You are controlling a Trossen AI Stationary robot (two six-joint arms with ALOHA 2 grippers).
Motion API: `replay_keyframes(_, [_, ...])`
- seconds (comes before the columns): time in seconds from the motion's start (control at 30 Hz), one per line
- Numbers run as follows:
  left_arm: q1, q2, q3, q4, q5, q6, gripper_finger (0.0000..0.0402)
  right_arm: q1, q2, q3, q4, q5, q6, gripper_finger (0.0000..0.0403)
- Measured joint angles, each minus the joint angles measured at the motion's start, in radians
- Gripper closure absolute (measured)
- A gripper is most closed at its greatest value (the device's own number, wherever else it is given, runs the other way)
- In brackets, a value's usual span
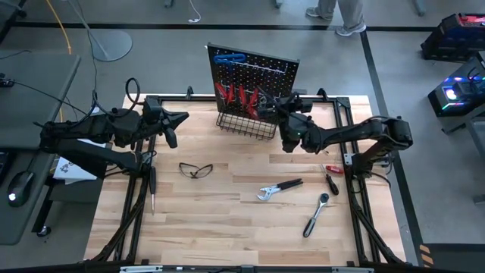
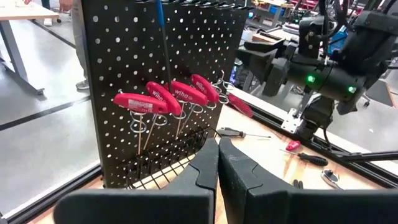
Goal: Hang tools onto peg board
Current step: Hang the left red allen wrench on the pegboard
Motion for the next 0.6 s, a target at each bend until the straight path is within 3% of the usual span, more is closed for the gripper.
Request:
replay_keyframes(0.33, [0.0,0.0,0.0,-0.048,0.0,0.0,0.0401,0.027,-0.032,0.0,0.015,-0.008,-0.013,0.0163])
replay_keyframes(0.6, [0.0,0.0,0.0,-0.052,-0.001,0.038,0.0402,0.237,-0.09,0.002,-0.016,-0.065,-0.122,0.0183])
